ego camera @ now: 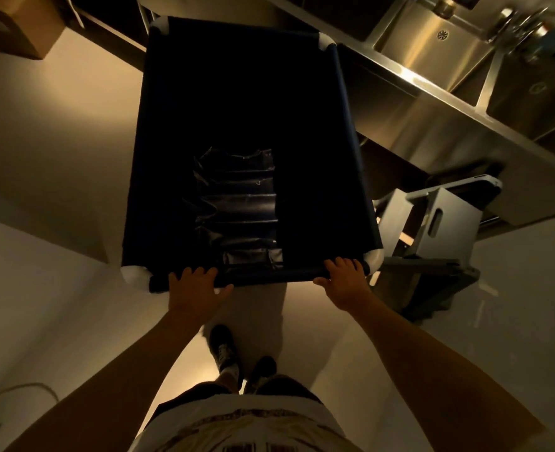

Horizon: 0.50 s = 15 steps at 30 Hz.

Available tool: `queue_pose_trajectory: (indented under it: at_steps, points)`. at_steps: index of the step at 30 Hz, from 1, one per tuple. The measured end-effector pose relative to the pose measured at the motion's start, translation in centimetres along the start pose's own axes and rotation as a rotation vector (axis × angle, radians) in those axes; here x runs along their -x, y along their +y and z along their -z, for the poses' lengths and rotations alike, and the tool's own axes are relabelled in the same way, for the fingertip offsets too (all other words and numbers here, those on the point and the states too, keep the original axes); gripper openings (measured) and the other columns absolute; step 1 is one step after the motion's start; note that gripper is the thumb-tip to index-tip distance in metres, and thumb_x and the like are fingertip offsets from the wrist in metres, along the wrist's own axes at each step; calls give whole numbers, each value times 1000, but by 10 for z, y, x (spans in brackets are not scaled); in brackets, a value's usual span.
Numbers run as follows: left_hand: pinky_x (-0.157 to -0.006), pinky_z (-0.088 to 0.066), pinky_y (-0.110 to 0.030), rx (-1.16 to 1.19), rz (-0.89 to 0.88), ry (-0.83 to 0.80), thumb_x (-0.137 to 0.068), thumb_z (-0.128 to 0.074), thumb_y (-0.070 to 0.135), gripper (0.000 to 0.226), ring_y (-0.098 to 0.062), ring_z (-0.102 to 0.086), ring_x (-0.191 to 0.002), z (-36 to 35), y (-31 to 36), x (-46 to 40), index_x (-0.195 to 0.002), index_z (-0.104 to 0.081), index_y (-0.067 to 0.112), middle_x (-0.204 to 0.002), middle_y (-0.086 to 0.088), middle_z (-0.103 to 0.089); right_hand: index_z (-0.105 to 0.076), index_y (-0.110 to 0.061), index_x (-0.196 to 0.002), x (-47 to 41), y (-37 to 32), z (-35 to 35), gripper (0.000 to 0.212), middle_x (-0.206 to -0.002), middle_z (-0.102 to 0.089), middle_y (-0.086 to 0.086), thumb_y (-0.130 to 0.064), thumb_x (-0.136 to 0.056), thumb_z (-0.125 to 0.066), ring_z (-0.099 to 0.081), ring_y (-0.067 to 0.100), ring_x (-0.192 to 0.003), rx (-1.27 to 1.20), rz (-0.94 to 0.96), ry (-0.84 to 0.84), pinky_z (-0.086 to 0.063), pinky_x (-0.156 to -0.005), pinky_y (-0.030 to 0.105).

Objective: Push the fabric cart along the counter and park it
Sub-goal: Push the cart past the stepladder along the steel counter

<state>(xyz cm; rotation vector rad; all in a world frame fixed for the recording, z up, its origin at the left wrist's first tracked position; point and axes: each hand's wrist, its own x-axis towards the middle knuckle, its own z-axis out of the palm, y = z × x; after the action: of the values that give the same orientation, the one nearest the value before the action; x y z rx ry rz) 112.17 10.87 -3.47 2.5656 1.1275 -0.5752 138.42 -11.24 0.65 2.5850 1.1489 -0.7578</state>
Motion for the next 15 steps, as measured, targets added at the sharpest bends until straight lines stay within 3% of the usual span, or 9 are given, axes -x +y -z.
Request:
queue_pose_trajectory:
  at_steps: [8, 15]
  points:
    - [-112, -31, -63, 78, -2, -53, -90, -31, 78, 68, -32, -54, -127, 8, 6, -8, -135, -54, 32, -128, -3, -66, -34, -26, -159, -20, 6, 17, 60, -165, -35, 4, -54, -107, -41, -28, 28, -156, 36, 26, 0, -16, -131, 49]
    - [-111, -31, -65, 95, 44, -56, -87, -28, 81, 73, -31, -56, -126, 7, 19, -19, -137, -53, 35, -128, -2, -67, -42, -27, -154, -45, 20, 30, 54, -159, -42, 2, -52, -106, -44, -32, 26, -153, 56, 91, 9, -17, -131, 49]
